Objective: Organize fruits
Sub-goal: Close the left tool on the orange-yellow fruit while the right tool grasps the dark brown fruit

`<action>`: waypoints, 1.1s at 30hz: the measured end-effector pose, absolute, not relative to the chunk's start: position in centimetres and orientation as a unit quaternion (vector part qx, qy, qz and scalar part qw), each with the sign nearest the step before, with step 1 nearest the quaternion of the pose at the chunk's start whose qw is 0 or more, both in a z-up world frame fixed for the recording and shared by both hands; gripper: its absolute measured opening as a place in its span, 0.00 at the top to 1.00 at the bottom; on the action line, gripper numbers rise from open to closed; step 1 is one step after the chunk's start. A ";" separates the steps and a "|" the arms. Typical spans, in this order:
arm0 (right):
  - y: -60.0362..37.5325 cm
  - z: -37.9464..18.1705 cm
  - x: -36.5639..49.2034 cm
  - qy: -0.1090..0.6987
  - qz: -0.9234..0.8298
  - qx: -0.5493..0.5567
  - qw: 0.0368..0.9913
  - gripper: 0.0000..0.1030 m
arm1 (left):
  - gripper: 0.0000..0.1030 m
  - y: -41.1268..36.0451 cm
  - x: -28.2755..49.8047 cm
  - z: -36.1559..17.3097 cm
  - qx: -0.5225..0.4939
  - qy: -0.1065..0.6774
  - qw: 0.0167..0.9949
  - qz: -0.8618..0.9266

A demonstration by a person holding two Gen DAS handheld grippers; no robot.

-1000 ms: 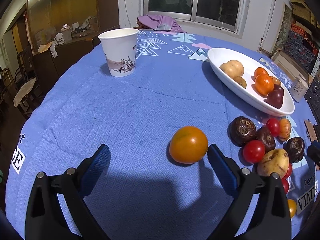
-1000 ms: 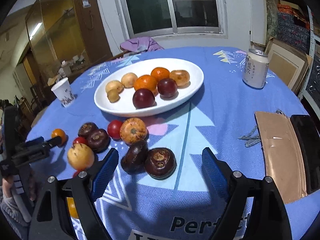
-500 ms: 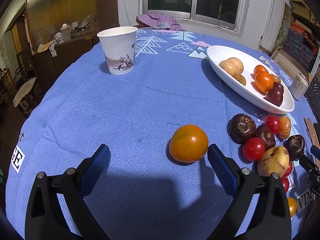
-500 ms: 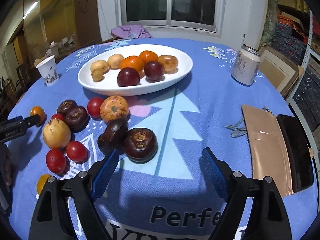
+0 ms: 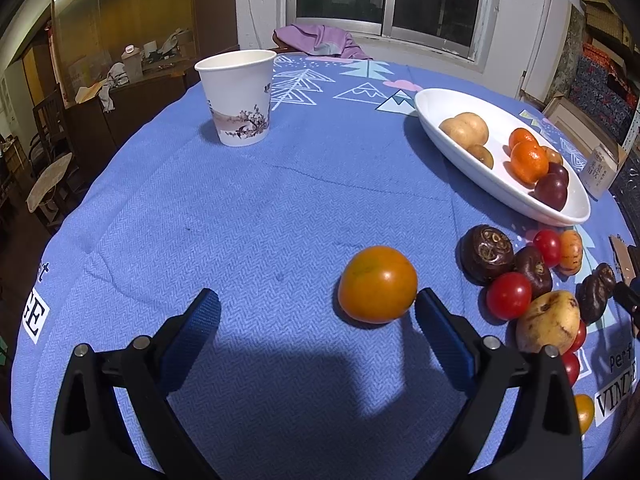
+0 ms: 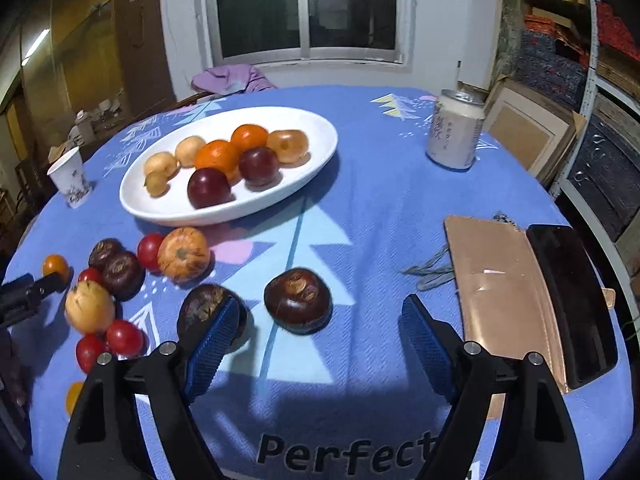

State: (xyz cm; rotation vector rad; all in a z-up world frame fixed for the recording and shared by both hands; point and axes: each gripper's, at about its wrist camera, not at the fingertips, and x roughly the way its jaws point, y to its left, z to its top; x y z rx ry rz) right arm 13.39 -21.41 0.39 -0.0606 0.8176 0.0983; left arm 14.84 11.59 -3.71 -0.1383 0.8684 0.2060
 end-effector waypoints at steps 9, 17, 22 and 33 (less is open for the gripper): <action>-24.5 0.2 14.4 0.421 0.080 0.103 0.898 0.45 | 0.06 11.2 14.6 -3.6 -0.059 0.418 0.902 0.094; -22.4 0.2 15.0 0.411 0.069 0.037 0.908 0.48 | 0.06 11.2 14.8 -3.6 -0.059 0.421 0.900 0.092; -21.6 0.0 15.0 0.407 0.057 0.002 0.911 0.49 | 0.06 11.1 14.8 -3.7 -0.058 0.421 0.901 0.086; -19.9 -1.0 15.3 0.417 0.060 -0.056 0.905 0.53 | 0.06 10.2 15.7 -3.5 -0.043 0.417 0.906 0.048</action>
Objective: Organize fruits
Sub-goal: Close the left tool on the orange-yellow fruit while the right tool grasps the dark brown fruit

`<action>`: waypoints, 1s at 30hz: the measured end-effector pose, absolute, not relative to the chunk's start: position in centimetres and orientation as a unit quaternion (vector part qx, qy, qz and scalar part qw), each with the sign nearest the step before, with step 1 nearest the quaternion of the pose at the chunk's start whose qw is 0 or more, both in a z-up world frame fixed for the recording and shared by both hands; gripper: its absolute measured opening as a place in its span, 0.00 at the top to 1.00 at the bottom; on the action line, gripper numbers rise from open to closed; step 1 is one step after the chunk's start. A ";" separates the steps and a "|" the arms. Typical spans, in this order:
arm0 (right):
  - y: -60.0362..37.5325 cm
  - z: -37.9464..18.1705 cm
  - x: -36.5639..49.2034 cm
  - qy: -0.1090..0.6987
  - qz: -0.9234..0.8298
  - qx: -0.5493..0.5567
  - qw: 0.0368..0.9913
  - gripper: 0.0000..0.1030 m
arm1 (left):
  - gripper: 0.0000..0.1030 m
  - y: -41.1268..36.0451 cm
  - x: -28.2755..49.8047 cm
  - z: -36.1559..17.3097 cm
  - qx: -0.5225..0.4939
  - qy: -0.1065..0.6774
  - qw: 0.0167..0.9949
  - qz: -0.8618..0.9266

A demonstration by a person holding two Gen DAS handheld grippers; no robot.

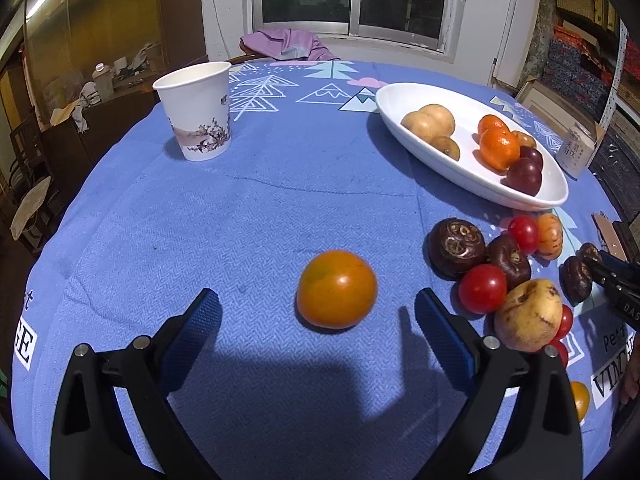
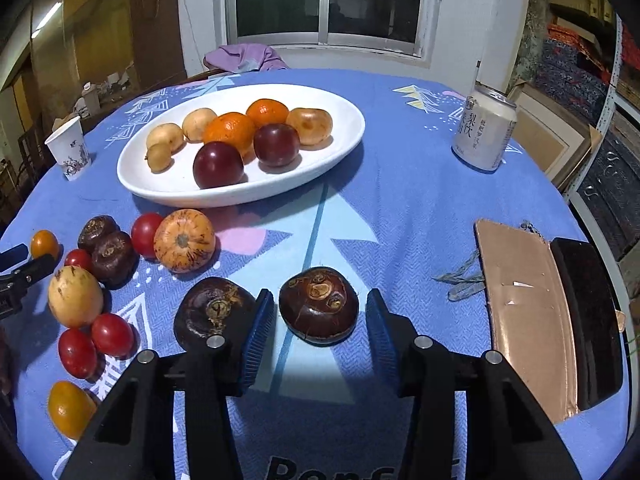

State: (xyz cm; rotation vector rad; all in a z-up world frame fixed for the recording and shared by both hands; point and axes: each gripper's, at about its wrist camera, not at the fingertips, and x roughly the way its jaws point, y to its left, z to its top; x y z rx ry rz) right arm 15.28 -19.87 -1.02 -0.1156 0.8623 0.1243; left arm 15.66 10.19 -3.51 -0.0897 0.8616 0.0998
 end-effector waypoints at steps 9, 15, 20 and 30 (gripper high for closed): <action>-19.9 -1.2 15.1 0.421 0.068 -0.048 0.903 0.59 | 0.37 11.2 16.0 -3.8 -0.070 0.422 0.902 0.052; -20.1 -1.3 15.1 0.423 0.072 -0.040 0.903 0.59 | 0.59 10.5 15.5 -3.3 -0.052 0.410 0.910 0.043; -20.1 -1.3 15.0 0.423 0.072 -0.038 0.903 0.59 | 0.62 10.3 15.3 -3.2 -0.052 0.407 0.911 0.036; -20.2 -1.2 15.0 0.423 0.074 -0.031 0.903 0.59 | 0.63 10.3 14.7 -2.8 -0.043 0.395 0.917 0.046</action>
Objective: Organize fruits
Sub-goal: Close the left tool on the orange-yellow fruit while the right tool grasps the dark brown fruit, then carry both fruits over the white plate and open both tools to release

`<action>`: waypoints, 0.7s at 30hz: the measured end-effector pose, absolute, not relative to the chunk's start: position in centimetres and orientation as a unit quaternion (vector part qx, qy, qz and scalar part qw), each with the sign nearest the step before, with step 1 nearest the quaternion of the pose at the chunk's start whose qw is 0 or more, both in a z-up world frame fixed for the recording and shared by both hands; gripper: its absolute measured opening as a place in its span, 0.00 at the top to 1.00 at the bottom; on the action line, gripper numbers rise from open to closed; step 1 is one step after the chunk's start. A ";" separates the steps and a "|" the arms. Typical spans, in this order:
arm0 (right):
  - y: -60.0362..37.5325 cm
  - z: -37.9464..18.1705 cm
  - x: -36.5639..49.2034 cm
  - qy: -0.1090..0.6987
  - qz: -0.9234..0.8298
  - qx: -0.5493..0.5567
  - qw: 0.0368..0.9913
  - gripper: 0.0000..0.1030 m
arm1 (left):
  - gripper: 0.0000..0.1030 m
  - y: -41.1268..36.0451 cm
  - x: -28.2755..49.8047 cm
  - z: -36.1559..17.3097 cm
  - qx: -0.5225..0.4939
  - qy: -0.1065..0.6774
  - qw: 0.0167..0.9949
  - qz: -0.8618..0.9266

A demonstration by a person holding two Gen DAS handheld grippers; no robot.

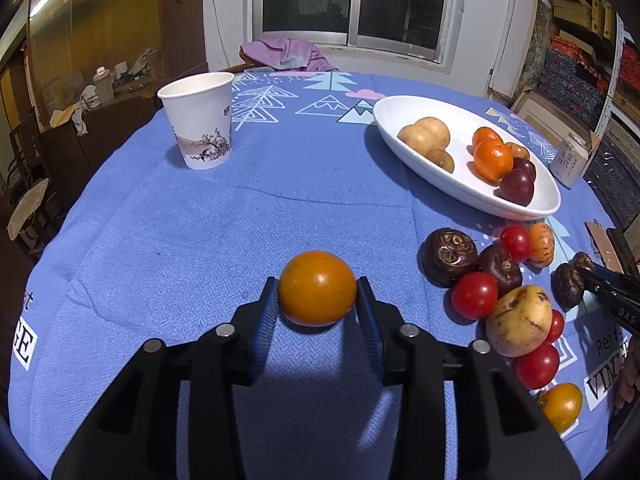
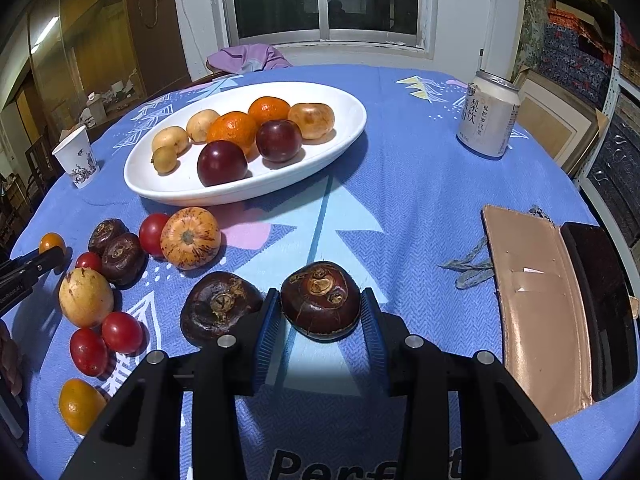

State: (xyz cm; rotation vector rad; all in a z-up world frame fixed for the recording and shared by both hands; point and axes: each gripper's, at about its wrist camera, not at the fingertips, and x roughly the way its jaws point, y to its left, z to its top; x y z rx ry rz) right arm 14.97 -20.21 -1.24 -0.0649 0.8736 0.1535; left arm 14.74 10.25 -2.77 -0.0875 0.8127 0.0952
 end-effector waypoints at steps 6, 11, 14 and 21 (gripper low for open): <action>-20.2 -1.2 15.0 0.423 0.074 -0.031 0.903 0.59 | 0.63 9.4 13.9 -2.1 -0.015 0.375 0.925 0.058; -20.7 -1.0 14.7 0.419 0.076 -0.016 0.905 0.59 | 0.63 8.9 13.1 -1.5 0.003 0.356 0.932 0.067; -20.8 -0.8 14.5 0.414 0.077 -0.013 0.907 0.59 | 0.63 8.6 12.8 -1.2 0.010 0.349 0.935 0.069; -20.9 -0.5 14.0 0.409 0.082 -0.006 0.909 0.59 | 0.63 8.4 12.6 -1.1 0.017 0.343 0.936 0.071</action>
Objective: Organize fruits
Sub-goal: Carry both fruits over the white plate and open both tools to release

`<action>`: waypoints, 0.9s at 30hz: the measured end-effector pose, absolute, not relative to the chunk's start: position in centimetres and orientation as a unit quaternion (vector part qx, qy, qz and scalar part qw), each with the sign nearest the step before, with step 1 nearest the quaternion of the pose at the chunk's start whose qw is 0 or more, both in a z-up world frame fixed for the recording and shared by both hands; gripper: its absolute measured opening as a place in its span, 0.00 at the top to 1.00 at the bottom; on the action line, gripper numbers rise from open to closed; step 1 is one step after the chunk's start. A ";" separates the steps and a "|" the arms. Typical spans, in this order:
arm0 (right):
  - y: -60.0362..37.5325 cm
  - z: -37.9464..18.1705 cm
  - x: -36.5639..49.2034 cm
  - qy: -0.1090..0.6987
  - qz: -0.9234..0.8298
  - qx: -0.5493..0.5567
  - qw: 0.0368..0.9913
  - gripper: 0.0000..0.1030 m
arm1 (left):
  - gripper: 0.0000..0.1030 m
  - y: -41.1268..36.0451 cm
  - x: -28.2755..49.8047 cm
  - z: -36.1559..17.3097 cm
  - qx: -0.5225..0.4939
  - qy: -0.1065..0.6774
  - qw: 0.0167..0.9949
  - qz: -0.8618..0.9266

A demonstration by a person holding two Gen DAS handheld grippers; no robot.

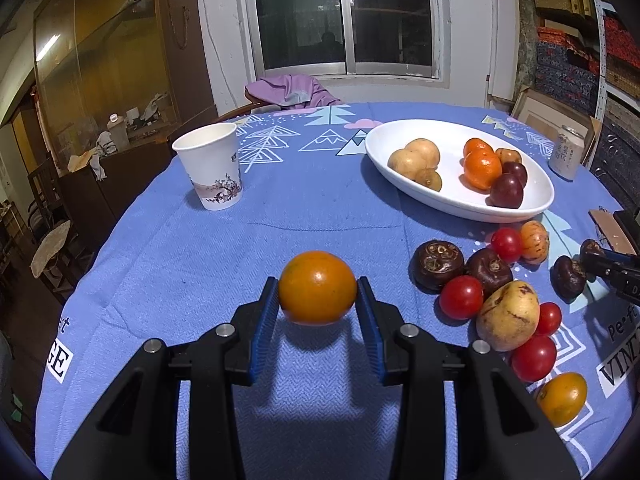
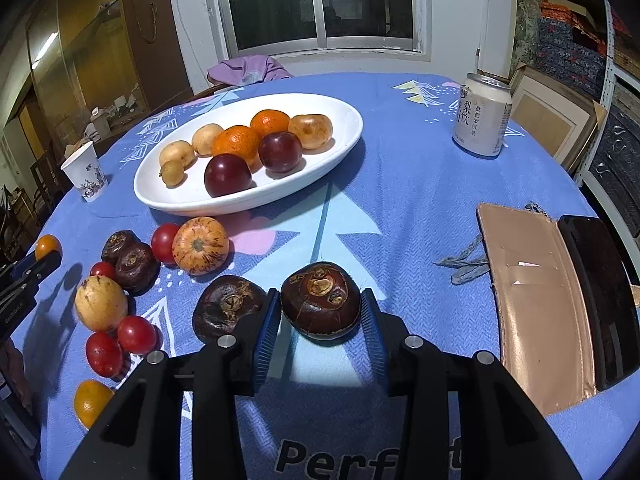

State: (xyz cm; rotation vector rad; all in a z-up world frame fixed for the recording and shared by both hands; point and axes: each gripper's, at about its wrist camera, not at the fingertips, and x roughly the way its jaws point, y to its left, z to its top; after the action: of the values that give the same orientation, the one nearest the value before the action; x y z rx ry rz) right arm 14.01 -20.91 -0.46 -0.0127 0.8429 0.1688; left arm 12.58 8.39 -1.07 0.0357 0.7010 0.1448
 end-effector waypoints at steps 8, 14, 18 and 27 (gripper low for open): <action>-21.5 0.9 12.9 0.384 0.091 0.012 0.919 0.59 | 0.63 8.4 12.5 -1.0 0.018 0.341 0.937 0.071; -22.2 3.9 12.1 0.348 0.110 0.046 0.930 0.60 | 0.63 8.3 13.5 1.2 -0.007 0.341 0.938 0.056; -22.7 6.9 13.8 0.339 0.118 0.068 0.931 0.60 | 0.63 7.1 15.7 4.3 -0.005 0.326 0.944 0.043; -20.7 10.7 20.0 0.329 0.139 0.083 0.931 0.60 | 0.63 3.2 22.9 6.8 -0.044 0.329 0.943 -0.001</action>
State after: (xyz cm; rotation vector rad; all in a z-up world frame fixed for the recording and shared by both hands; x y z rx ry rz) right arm 19.96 -20.67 10.70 0.1696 0.6728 0.2837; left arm 22.86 3.24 6.76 -0.0901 0.6717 -0.0023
